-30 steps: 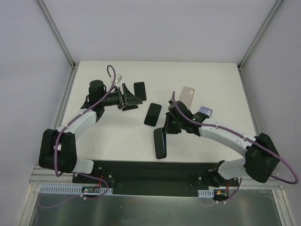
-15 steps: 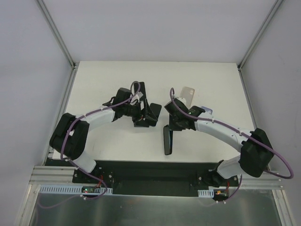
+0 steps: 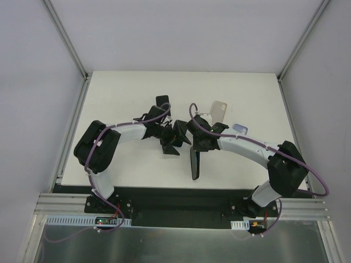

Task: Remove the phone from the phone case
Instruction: Remove the phone case from the phone.

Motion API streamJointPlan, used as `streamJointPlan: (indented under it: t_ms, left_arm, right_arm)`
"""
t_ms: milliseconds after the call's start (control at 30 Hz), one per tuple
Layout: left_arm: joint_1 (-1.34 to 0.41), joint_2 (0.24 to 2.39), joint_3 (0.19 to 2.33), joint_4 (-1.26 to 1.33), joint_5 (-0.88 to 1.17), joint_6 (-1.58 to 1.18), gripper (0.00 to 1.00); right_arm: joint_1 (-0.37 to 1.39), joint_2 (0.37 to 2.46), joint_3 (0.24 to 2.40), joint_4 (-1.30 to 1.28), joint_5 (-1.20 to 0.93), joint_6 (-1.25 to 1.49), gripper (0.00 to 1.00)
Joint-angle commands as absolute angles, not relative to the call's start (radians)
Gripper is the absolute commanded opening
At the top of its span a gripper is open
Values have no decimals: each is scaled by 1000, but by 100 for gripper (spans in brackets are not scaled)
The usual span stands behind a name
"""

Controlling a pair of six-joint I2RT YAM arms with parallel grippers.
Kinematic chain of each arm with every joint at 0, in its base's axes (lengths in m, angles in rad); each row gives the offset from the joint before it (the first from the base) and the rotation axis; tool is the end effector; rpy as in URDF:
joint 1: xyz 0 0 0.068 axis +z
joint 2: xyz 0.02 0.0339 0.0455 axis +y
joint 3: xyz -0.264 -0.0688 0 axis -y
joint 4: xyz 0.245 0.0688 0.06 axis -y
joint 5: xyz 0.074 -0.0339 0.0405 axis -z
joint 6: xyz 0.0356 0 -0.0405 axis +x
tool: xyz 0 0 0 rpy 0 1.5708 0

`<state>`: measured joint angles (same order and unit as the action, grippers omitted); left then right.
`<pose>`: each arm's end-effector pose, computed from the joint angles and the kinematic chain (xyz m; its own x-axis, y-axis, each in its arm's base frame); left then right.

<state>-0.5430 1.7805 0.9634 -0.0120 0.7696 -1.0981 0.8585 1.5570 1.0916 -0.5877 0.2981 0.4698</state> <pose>0.2900 -0.2039 0.1607 -0.9761 -0.1577 0.1492 -0.2099 0.5086 -0.8351 0.2142 0.2321 0.2273 -0.7909 -0.2538 -0.5568 -0.3033 0.9529 -0.0035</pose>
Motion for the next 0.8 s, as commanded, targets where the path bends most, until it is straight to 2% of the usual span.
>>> streamJointPlan:
  t_ms: [0,467,767]
  left_arm:
    - [-572,1833,1057,-18,792,-1208,79]
    - [-589,1891,1068,-47,766,-1223,70]
    - [-611,1894,1095,-138,756,-1172,70]
  right_arm:
    - [868,1575,1111,-548,305,476,1]
    - [882,1588,1134,-575,363,457,1]
    - [919,1634,1209,-624,449,399,1]
